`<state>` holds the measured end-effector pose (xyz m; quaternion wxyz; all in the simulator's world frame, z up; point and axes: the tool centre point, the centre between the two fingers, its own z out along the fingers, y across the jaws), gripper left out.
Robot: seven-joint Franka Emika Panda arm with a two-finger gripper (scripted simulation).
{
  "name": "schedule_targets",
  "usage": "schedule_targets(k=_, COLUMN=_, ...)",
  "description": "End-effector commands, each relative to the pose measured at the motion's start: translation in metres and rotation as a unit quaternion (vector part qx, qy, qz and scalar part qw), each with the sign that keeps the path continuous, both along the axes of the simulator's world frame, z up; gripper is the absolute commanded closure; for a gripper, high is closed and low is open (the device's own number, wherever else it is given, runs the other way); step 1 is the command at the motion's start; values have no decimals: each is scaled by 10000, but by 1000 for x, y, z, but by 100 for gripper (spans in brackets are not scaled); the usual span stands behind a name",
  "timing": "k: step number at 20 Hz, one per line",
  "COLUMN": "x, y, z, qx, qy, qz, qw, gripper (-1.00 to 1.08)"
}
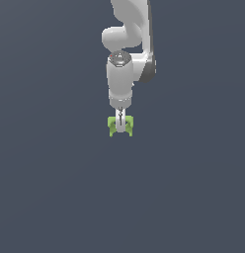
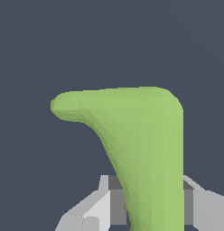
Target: Pick up the object and move it to a goal position.
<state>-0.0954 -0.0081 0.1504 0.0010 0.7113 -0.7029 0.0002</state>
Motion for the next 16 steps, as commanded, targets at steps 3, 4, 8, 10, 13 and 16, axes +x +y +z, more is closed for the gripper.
schedule_targets(k=3, x=-1, y=19, z=38, qx=-9, qy=-5, qz=-2, qw=10000, gripper=108)
schedule_targets(k=4, x=-1, y=24, z=48, qx=-13, qy=-6, qz=-4, qw=10000, gripper=108)
schedule_targets(k=8, x=-2, y=45, z=89, qx=-19, qy=-7, qz=-6, qw=10000, gripper=108)
schedule_targets(k=10, x=-2, y=56, z=109, qx=-21, qy=-8, qz=-7, qw=10000, gripper=108)
schedule_targets(k=13, x=-3, y=71, z=139, qx=-23, qy=-9, qz=-8, qw=10000, gripper=108)
schedule_targets(k=16, x=-3, y=87, z=169, qx=-20, qy=-9, qz=-6, qw=10000, gripper=108)
